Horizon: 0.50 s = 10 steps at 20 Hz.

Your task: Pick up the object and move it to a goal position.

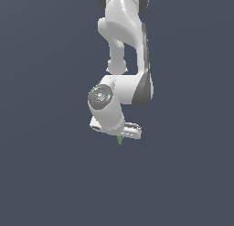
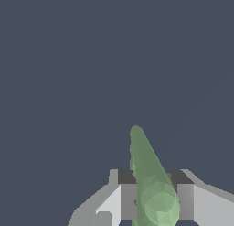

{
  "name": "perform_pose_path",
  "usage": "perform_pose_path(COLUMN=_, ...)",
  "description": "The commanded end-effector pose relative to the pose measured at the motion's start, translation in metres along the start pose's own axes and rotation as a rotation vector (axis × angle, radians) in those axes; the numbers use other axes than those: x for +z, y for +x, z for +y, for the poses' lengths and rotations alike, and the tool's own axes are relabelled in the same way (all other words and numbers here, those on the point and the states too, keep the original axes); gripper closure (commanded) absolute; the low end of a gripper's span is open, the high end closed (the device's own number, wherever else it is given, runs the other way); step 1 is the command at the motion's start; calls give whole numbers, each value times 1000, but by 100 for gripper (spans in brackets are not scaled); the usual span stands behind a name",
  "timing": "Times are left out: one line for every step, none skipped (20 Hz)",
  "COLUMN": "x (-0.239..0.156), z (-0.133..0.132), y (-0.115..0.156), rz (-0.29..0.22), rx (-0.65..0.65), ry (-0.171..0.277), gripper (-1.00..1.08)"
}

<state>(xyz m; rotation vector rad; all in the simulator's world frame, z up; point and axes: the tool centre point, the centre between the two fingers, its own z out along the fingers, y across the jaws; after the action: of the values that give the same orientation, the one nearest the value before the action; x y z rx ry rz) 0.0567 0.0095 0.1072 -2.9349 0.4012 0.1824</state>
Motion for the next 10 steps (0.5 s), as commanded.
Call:
perform_pose_path(x=-16, z=-5, y=2, rz=17, rx=-10, ry=6, gripper=108)
perform_pose_path(x=-24, z=-8, y=3, rz=25, rx=-15, ry=8, gripper=108)
perform_pose_path(x=-34, z=-12, y=4, rz=35, rx=-22, ry=12, gripper=108)
perform_pose_path(x=-45, z=-15, y=5, rz=46, rx=-28, ry=15, gripper=108)
perform_pose_path(x=-57, z=-19, y=7, rz=58, rx=-36, ry=19, gripper=108)
perform_pose_path(x=-70, z=-23, y=7, rz=71, rx=-45, ry=24, gripper=108)
perform_pose_path(x=-85, z=-28, y=8, rz=85, rx=-54, ry=29, gripper=108)
perform_pose_path(x=-101, z=-33, y=9, rz=101, rx=-64, ry=34, gripper=108)
perform_pose_path(x=-118, z=-38, y=9, rz=118, rx=-74, ry=40, gripper=108)
perform_pose_path(x=-136, z=-44, y=9, rz=136, rx=-86, ry=46, gripper=108)
